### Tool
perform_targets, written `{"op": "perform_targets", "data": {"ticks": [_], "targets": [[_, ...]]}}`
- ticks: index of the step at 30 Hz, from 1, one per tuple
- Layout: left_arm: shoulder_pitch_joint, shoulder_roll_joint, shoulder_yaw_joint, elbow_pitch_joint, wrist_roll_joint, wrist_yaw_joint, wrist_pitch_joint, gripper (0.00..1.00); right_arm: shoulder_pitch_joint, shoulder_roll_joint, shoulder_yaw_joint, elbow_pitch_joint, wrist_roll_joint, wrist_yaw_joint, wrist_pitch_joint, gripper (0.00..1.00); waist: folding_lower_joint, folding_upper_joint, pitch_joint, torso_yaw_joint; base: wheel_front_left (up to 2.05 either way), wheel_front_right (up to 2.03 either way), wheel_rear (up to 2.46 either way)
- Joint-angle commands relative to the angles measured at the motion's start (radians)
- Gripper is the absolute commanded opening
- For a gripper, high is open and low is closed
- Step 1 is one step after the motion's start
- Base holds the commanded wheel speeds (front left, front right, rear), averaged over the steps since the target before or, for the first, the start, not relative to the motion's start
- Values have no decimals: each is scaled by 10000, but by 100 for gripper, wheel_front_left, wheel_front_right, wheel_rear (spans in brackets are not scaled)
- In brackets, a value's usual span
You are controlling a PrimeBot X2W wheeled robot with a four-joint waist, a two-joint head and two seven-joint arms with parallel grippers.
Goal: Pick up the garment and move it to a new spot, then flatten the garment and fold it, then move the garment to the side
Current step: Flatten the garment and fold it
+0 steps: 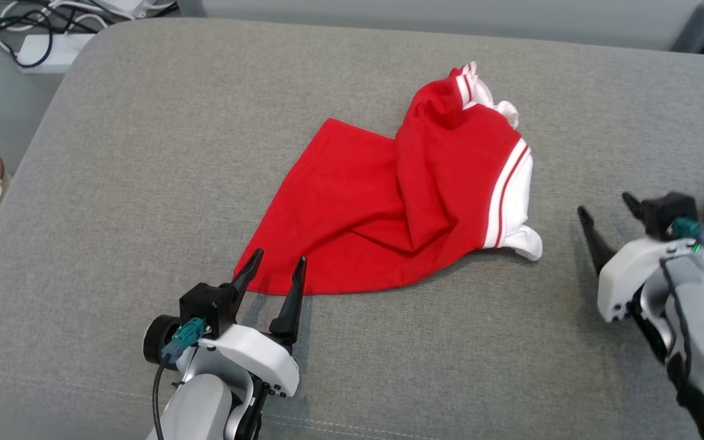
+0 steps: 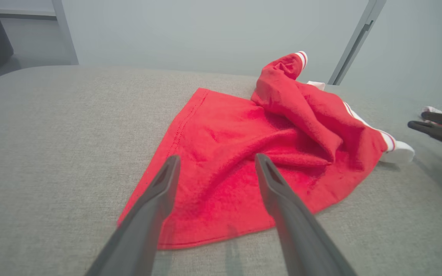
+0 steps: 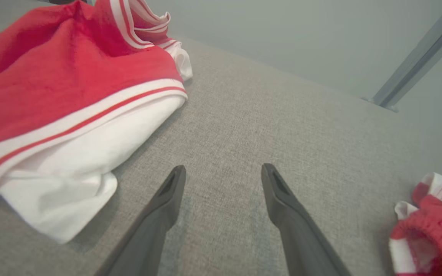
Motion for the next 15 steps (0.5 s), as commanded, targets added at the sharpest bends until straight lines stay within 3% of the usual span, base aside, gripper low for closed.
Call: {"op": "perform_targets", "data": {"ticks": [1, 2, 15], "targets": [[-12, 176, 360, -225, 102, -62, -88, 100, 258, 61, 345, -534, 197, 31, -216, 100, 0, 0, -77, -106, 0, 0, 0], [97, 176, 349, -227, 159, -130, -88, 100, 1444, 11, 1465, -2185, 723, 31, -137, 100, 0, 0, -112, 7, 0, 0, 0], [97, 175, 229, -315, 25, -72, -88, 100, 1897, -248, 2049, -3311, 705, 31, 511, 100, 0, 0, -19, 200, 0, 0, 0]]}}
